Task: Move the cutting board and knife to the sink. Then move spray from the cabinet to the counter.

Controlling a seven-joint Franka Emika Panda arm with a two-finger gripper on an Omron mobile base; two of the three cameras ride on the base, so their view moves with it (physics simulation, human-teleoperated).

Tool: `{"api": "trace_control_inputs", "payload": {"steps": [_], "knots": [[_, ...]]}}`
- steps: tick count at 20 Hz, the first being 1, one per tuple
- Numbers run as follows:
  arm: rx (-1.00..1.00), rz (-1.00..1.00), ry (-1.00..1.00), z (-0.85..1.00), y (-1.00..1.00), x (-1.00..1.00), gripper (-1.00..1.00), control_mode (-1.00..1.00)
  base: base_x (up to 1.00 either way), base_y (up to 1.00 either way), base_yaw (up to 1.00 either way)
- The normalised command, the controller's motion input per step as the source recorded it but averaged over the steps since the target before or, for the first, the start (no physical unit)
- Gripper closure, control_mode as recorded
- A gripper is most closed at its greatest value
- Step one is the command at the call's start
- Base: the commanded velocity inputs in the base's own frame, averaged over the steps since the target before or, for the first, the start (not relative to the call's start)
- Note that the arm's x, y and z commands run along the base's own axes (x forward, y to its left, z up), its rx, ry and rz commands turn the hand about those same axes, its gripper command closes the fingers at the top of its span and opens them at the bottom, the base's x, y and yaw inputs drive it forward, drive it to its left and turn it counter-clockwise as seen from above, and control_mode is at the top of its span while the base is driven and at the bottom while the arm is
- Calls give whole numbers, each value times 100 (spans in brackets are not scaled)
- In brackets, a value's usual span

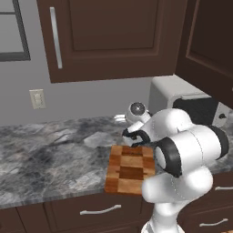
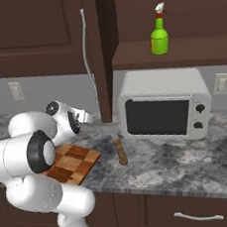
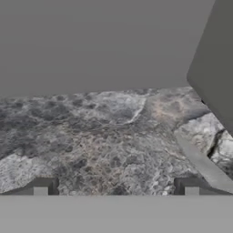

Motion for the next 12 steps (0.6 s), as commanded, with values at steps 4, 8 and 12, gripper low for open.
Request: {"api": "trace_control_inputs", "payload": {"steps": [4,8,12], "knots": [[-2,1,0,27,0,-100,-100,-100,0,0,0],[0,0,-2,65,10,-100,-100,-100,0,0,0],[0,0,1,100,20,-95,-100,-100,0,0,0]]}}
